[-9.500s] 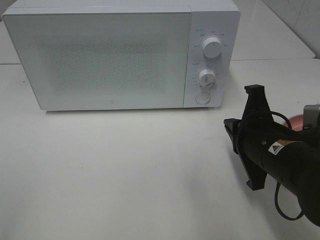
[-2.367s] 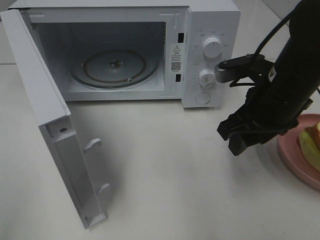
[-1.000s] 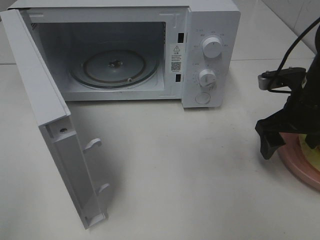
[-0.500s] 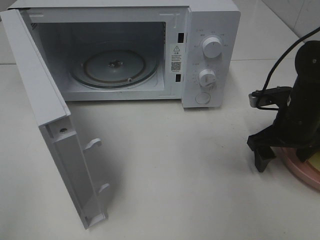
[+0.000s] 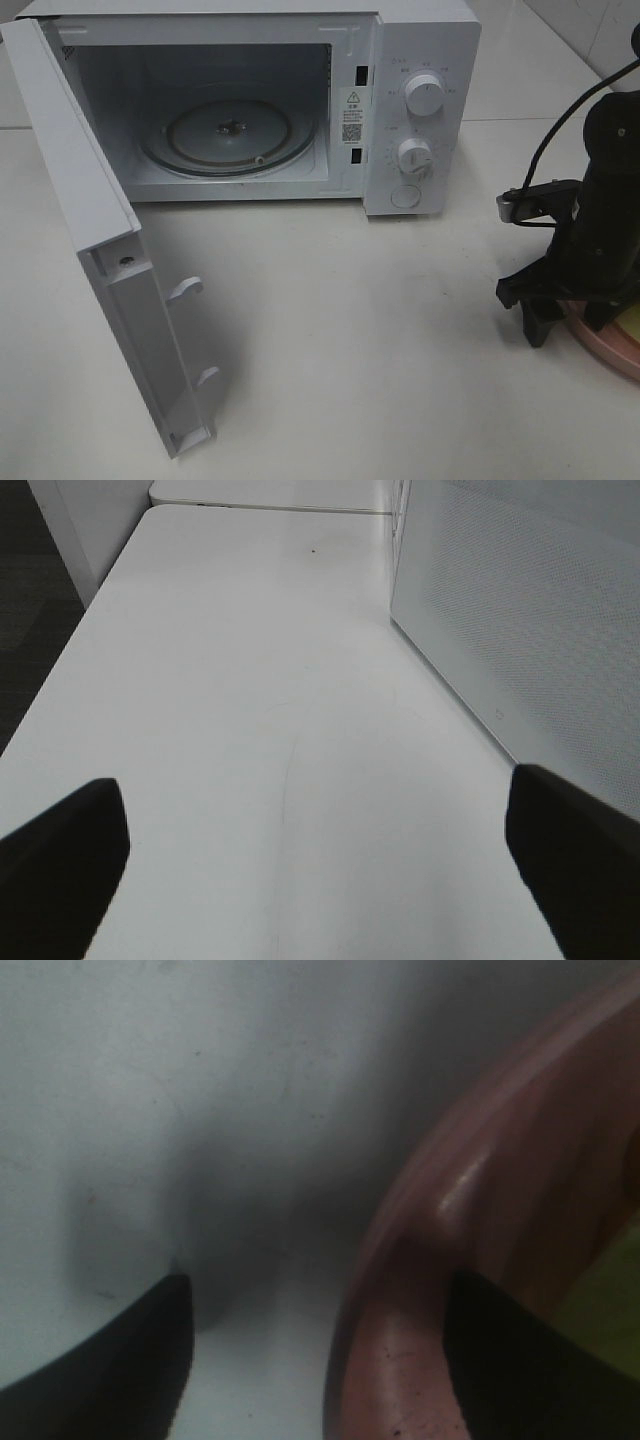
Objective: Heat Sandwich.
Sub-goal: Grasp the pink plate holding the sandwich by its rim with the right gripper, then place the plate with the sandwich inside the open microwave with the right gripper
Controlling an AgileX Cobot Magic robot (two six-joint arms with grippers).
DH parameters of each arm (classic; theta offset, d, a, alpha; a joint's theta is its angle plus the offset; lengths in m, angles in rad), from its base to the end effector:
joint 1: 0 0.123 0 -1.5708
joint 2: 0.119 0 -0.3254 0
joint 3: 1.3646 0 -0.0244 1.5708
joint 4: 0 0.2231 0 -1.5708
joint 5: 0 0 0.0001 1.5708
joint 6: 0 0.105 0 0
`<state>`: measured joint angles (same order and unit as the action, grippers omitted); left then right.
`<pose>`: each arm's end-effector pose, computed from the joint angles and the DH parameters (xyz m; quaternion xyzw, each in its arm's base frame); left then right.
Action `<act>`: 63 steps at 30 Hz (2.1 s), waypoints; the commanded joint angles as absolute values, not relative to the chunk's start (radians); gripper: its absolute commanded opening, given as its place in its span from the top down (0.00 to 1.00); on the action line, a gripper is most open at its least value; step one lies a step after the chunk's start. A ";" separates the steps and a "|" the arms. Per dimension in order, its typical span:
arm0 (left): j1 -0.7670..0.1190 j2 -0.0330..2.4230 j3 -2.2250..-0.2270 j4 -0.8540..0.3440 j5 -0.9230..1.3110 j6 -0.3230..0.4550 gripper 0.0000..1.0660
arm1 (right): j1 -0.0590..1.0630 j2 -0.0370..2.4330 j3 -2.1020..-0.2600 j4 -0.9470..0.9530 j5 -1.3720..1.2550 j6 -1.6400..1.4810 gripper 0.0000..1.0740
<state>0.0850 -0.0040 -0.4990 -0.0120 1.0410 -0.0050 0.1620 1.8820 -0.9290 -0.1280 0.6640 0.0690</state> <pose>-0.0567 -0.0059 0.2589 -0.0379 0.8464 0.0152 0.5310 0.3008 0.0408 0.1601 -0.0959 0.9944 -0.0378 0.0250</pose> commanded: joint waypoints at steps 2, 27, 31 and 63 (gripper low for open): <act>0.080 -0.030 -0.495 -0.011 1.036 -0.012 0.09 | 0.158 1.884 -0.932 -0.191 0.667 0.151 0.64; 0.080 -0.030 -0.495 -0.011 1.036 -0.012 0.09 | 0.276 1.884 -0.933 -0.457 0.804 0.398 1.00; 0.080 -0.030 -0.495 -0.011 1.036 -0.012 0.09 | 0.299 1.884 -0.933 -0.466 0.823 0.404 1.00; 0.080 -0.030 -0.495 -0.011 1.036 -0.012 0.09 | 0.339 1.612 -0.808 -0.427 0.900 0.395 1.00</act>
